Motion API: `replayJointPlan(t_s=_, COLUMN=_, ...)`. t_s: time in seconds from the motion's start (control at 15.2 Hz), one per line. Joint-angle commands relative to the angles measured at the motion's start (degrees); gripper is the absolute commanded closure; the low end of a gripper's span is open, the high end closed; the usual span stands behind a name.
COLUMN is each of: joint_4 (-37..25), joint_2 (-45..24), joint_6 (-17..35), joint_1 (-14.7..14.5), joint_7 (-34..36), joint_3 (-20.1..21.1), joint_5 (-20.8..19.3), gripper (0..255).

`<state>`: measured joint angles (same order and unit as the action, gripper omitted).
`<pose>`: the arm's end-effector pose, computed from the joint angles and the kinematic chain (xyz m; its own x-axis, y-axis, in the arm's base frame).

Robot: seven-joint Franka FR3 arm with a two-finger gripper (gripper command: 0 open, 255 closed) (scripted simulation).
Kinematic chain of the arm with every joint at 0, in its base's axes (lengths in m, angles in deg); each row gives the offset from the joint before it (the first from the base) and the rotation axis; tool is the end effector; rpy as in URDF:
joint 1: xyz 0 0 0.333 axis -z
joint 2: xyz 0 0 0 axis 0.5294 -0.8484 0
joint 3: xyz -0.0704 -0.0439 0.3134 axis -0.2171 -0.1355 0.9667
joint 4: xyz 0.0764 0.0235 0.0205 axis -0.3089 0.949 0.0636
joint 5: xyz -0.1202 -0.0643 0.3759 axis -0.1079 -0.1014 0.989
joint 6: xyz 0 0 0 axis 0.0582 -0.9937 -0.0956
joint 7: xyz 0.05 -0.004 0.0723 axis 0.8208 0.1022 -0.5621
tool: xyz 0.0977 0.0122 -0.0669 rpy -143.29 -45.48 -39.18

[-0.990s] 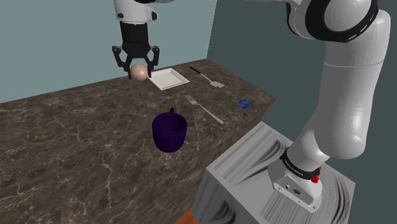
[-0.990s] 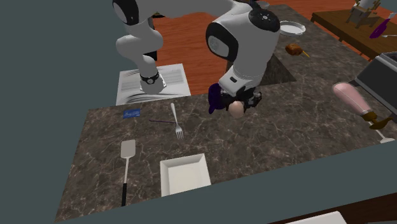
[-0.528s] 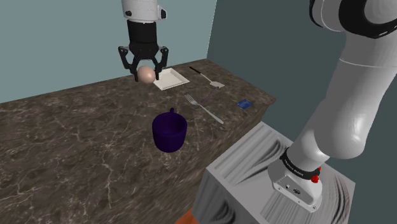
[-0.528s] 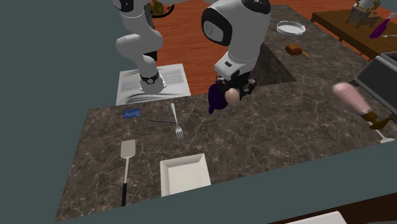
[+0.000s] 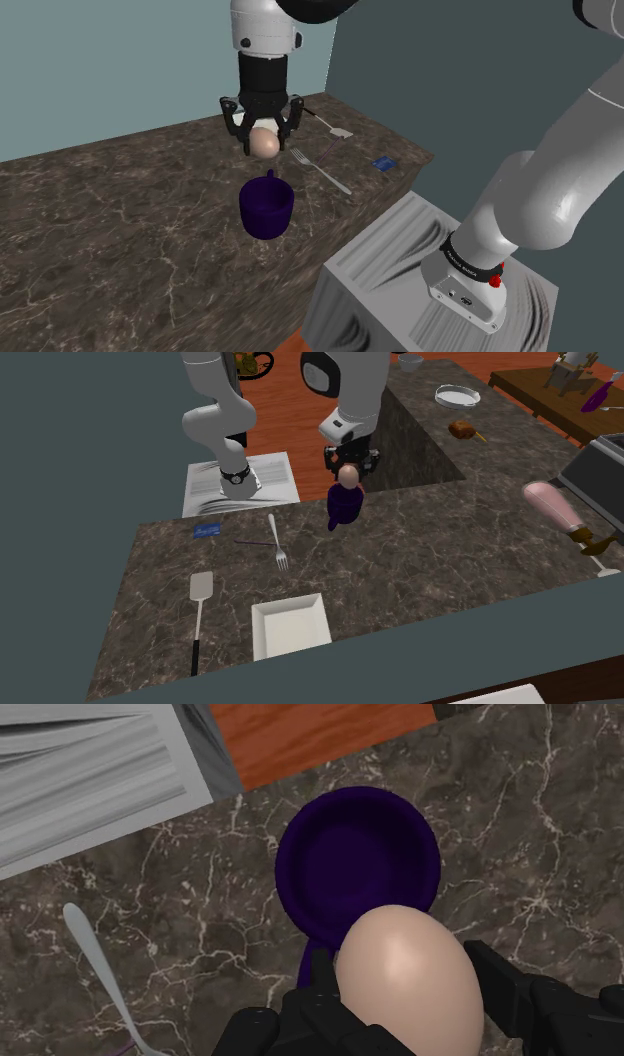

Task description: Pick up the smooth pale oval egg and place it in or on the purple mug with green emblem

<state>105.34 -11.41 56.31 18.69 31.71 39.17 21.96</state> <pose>0.4179 0.3463 0.4886 0.9356 -0.3346 -0.1128 -0.3369 -0.9415 -0.0018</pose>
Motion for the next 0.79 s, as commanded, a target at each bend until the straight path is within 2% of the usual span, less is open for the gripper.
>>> replayJointPlan(t_s=0.0, joint_4=3.9, joint_2=3.0, joint_6=1.1, joint_1=-0.2, joint_7=-0.3, joint_3=0.1, joint_5=1.4, gripper=255)
replayJointPlan(t_s=0.73, joint_4=10.1, joint_2=0.6, joint_6=9.6, joint_1=-0.5, joint_7=-0.4, joint_3=0.6, joint_5=0.9, gripper=255)
